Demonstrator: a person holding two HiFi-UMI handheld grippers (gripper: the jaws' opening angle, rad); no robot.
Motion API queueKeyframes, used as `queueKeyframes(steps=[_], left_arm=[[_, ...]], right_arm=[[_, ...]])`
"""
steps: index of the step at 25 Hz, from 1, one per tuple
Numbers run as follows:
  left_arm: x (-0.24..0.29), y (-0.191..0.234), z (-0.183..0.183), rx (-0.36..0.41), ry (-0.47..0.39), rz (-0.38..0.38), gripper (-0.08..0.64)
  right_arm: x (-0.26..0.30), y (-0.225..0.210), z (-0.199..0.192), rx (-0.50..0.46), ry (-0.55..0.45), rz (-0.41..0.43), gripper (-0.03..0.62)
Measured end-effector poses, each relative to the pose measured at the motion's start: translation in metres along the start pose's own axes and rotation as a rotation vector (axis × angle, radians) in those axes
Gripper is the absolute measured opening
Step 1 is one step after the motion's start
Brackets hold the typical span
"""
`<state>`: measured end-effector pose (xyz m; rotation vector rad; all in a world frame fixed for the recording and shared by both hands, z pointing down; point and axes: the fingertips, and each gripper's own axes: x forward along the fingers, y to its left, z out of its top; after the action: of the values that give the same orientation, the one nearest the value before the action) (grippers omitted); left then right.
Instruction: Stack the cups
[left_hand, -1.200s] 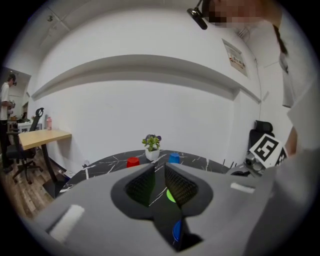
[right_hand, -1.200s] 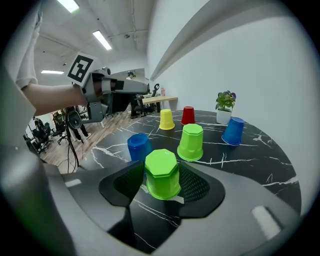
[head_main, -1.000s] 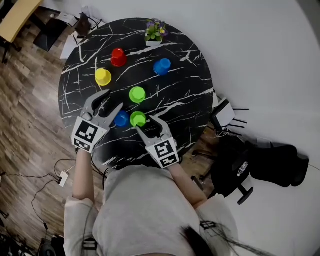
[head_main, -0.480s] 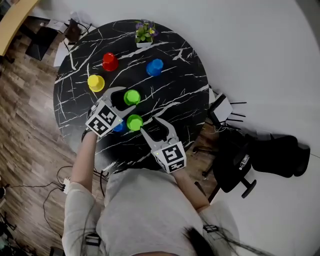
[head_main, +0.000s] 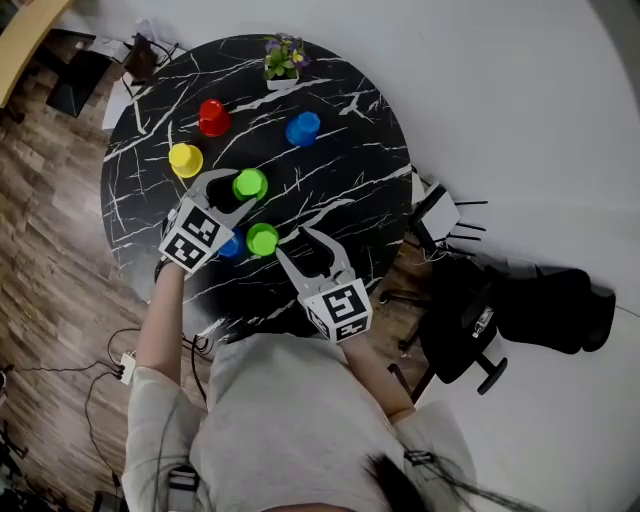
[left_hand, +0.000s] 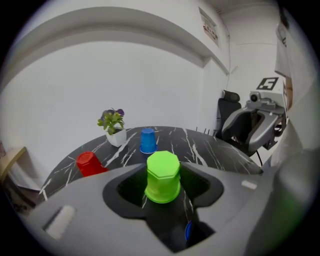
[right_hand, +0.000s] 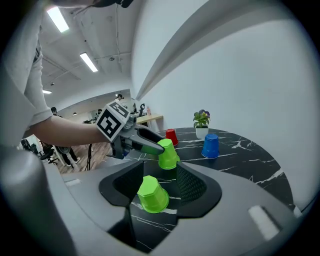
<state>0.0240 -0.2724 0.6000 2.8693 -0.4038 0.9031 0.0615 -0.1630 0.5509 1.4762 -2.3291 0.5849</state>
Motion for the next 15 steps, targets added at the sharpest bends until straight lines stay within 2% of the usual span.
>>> queueKeyframes(steps=[4, 7, 11, 12, 15], left_arm=[[-0.040, 0.010, 0.006, -0.054, -0.038, 0.131, 0.258], [-0.073, 0.013, -0.003, -0.097, -0.045, 0.244, 0.258], [-0.110, 0.006, -0.028, -0.226, -0.061, 0.351, 0.258], [-0.117, 0.002, -0.036, -0.251, -0.058, 0.372, 0.258], [-0.130, -0.013, -0.058, -0.305, -0.040, 0.418, 0.258]], right_arm=[[0.003, 0.004, 0.011, -0.017, -0.020, 0.066, 0.202], [0.006, 0.008, 0.025, -0.036, -0.059, 0.120, 0.194], [0.008, 0.010, 0.041, -0.072, -0.098, 0.143, 0.022], [0.008, 0.010, 0.042, -0.077, -0.099, 0.144, 0.003], [0.010, 0.012, 0.042, -0.080, -0.092, 0.157, 0.003]])
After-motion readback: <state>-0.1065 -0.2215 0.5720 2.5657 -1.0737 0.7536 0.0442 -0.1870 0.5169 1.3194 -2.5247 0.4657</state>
